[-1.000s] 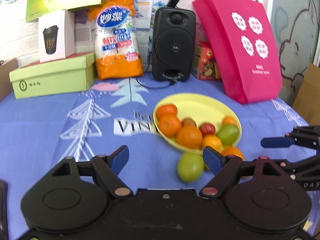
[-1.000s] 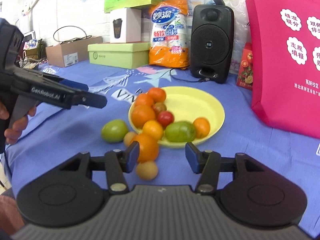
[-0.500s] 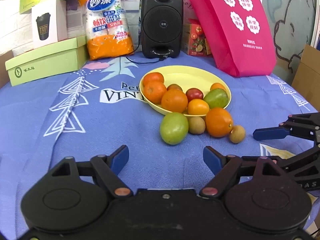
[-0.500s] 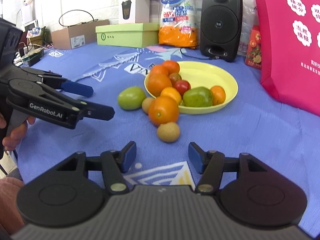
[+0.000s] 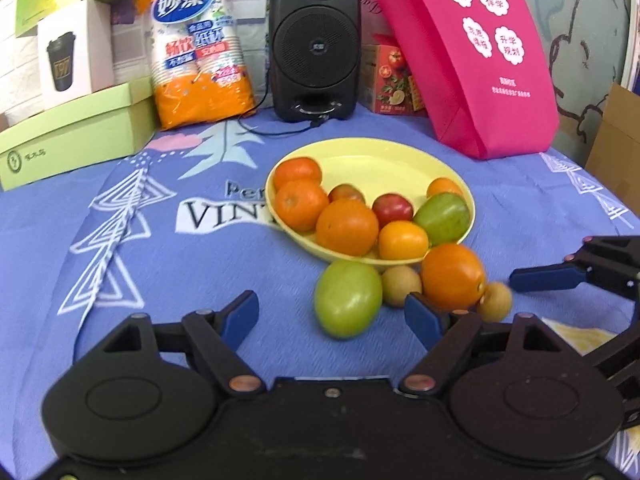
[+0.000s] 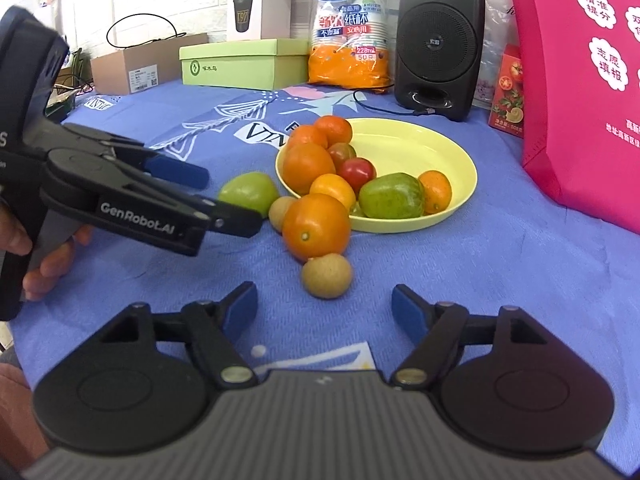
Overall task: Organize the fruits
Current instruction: 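Open both tools and move them back to the remaining fruit, then grasp the green guava with the left tool while the right tool approaches a kiwi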
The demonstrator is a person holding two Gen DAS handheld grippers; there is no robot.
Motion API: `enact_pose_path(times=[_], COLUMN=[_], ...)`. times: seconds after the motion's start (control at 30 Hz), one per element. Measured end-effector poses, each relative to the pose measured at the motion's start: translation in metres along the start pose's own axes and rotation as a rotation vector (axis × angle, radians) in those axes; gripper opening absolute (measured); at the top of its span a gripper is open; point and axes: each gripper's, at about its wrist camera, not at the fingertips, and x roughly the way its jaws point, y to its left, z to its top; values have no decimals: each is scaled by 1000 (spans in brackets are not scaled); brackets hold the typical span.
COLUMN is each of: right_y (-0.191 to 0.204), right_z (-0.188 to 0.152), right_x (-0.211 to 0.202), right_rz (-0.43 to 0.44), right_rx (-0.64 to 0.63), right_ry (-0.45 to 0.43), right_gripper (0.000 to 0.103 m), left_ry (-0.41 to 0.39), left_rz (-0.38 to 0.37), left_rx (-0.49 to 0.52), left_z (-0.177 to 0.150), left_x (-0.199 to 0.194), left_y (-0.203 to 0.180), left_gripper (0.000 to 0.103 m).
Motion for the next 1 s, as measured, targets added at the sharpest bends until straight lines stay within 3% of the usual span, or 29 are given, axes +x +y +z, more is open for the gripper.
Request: enact_pose_path(times=[0.37, 0.6, 0.67, 0.73, 1.0], right_y=[-2, -2, -1, -1, 2], right_z=[7, 7, 7, 7, 7], right_x=[13, 13, 13, 13, 12], right_rz=[22, 23, 21, 22, 29], right_rx=[3, 1, -2, -2, -10], right_ry=[6, 7, 7, 7, 6], right_gripper=[75, 74, 74, 73, 64], left_ry=[35, 41, 41, 43, 47], left_rz=[-121, -126, -123, -107, -128], left_rx=[-48, -56, -55, -52, -92], left_z=[7, 7, 6, 4, 1], left_x=[21, 20, 17, 13, 9], left_y=[4, 5, 6, 7, 18], left_gripper=[61, 52, 47, 36, 36])
